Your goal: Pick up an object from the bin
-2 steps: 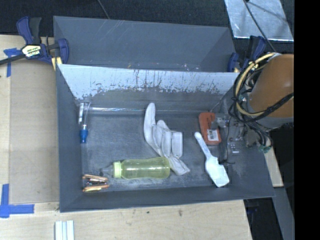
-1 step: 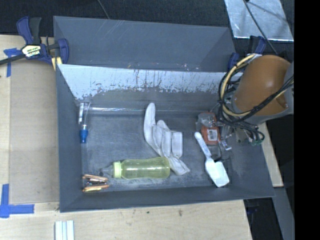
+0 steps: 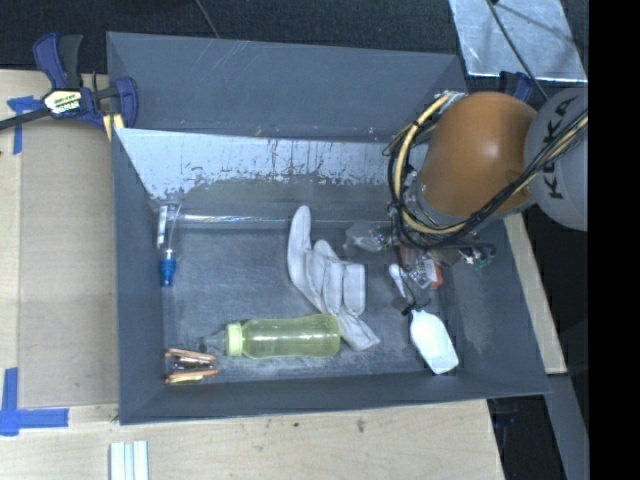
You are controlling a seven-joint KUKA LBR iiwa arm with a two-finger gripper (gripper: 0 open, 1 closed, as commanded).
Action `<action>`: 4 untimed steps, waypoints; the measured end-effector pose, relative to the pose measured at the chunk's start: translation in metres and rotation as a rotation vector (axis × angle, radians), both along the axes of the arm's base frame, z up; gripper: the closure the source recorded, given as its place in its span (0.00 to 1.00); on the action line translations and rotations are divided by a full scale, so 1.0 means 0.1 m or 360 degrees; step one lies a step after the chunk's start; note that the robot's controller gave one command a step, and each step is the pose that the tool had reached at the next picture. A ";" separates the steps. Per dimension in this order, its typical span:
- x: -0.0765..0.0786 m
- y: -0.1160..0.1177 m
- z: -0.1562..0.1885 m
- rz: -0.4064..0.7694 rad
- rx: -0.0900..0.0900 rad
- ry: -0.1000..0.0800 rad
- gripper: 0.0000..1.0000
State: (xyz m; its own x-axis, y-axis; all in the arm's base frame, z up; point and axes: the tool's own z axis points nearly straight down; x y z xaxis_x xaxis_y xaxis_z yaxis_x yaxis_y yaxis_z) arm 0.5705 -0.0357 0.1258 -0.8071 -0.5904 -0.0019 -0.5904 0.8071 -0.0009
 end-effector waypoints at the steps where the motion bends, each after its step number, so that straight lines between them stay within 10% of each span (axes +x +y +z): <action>1: 0.02 0.29 0.00 0.0006 0.0005 -0.0003 0.00; 2: 0.15 0.35 -0.43 0.0480 -0.0002 -0.0005 0.00; 3: 0.17 0.58 -0.51 0.0446 -0.0002 -0.0011 1.00; 4: 0.17 0.58 -0.51 0.0446 -0.0002 -0.0011 1.00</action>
Offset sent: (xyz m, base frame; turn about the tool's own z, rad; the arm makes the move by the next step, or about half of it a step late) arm 0.0176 0.0392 -0.0558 -0.3351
